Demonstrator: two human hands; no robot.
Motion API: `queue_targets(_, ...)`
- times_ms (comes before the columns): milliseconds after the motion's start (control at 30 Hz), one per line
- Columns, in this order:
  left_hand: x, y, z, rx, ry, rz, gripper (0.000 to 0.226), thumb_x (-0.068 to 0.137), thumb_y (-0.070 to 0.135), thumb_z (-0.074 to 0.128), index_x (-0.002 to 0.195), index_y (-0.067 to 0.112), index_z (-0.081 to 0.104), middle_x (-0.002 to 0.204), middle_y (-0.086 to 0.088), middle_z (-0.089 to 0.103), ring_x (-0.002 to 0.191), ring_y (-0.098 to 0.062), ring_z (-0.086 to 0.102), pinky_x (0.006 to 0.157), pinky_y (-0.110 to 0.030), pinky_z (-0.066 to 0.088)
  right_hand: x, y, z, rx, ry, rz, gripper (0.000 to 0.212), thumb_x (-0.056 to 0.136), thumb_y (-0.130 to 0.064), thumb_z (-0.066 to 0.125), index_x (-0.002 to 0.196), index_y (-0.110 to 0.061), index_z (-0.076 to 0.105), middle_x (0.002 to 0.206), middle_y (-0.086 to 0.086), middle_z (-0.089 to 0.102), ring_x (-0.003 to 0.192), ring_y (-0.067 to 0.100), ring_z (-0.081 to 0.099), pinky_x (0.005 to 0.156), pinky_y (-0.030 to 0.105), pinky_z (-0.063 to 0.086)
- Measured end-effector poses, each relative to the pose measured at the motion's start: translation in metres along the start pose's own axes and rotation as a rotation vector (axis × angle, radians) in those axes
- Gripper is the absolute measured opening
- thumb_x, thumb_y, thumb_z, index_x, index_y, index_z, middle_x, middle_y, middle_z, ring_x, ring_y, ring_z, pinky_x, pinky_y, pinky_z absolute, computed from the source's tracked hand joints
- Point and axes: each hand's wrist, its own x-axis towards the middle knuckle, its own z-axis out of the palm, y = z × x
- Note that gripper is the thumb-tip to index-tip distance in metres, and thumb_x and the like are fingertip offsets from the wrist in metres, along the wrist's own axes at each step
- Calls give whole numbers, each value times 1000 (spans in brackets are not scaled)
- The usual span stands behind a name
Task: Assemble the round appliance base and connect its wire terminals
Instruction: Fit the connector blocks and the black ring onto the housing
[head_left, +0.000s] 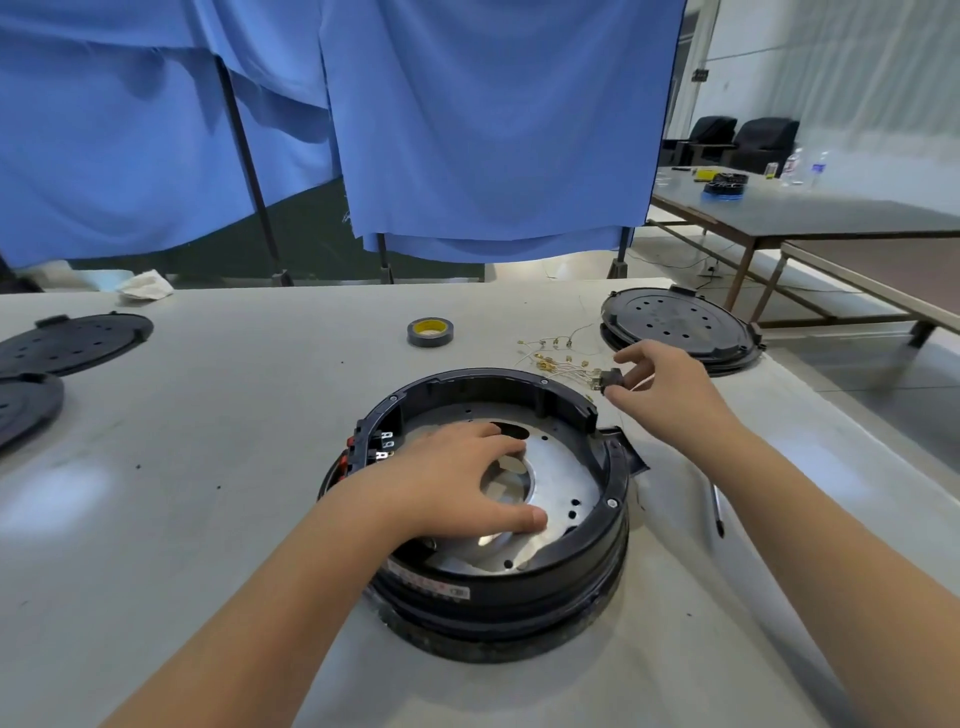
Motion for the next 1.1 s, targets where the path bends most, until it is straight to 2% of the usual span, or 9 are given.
queue_targets(133, 0, 2, -3, -79, 34, 16, 74, 79, 64, 61, 143, 37, 38, 152, 13, 31, 138, -9, 30, 112, -30, 27, -25, -16, -16, 200, 43, -37, 27, 80, -21, 71, 105, -25, 62, 78, -7, 64, 70, 8, 62, 64, 25, 47)
queue_targets(233, -2, 4, -9, -325, 105, 16, 53, 82, 52, 65, 132, 39, 52, 132, 20, 51, 121, -1, 47, 96, -21, 36, -41, -27, -20, 373, 42, -79, 26, 79, -18, 74, 102, -25, 65, 77, -5, 64, 59, 3, 58, 61, 18, 48)
queue_targets(300, -2, 8, -15, -461, 167, 0, 41, 83, 48, 66, 122, 39, 59, 114, 27, 60, 109, 3, 56, 88, -19, 42, -50, -31, -21, 462, -6, -125, 27, 78, -13, 75, 102, -23, 66, 79, 2, 64, 60, 6, 58, 60, 16, 51)
queue_targets(400, 2, 16, -26, -750, 231, -61, 26, 83, 48, 67, 104, 33, 68, 92, 16, 74, 85, 2, 69, 78, -23, 56, -59, -35, -19, 511, -52, -194, 28, 77, -9, 75, 100, -23, 66, 81, 9, 66, 70, 20, 64, 67, 25, 56)
queue_targets(500, 12, 30, -32, -946, 138, -122, 27, 86, 46, 64, 100, 23, 68, 87, 6, 76, 80, -9, 73, 72, -30, 60, -62, -34, -14, 522, -31, -246, 29, 76, -4, 74, 98, -22, 66, 77, 4, 67, 71, 13, 65, 70, 21, 54)
queue_targets(700, 32, 50, -32, -1137, 13, -218, 30, 89, 39, 64, 99, 12, 69, 81, -4, 76, 69, -14, 73, 55, -26, 56, -63, -25, -10, 495, 14, -326, 33, 73, 0, 74, 98, -19, 66, 71, -3, 66, 69, 8, 66, 71, 18, 53)
queue_targets(833, 36, 52, -30, -1164, -28, -222, 20, 90, 32, 63, 99, 15, 70, 70, 2, 72, 62, -10, 70, 52, -22, 54, -62, -21, -9, 495, -17, -328, 35, 73, 0, 76, 100, -20, 66, 70, -7, 68, 69, 6, 66, 72, 17, 53)
queue_targets(933, 37, 50, -26, -1187, -58, -229, 18, 91, 30, 63, 99, 15, 70, 69, 2, 71, 60, -10, 69, 53, -22, 54, -62, -20, -9, 504, -45, -338, 33, 75, -2, 75, 100, -20, 65, 69, -10, 67, 68, 5, 66, 71, 16, 52)
queue_targets(1100, 38, 48, -20, -1241, -93, -230, 14, 92, 28, 62, 88, 16, 68, 65, 2, 70, 61, -11, 68, 55, -23, 56, -60, -15, -11, 642, -25, -235, 13, 90, -10, 60, 97, -19, 68, 68, -6, 65, 70, 9, 65, 68, 22, 55)
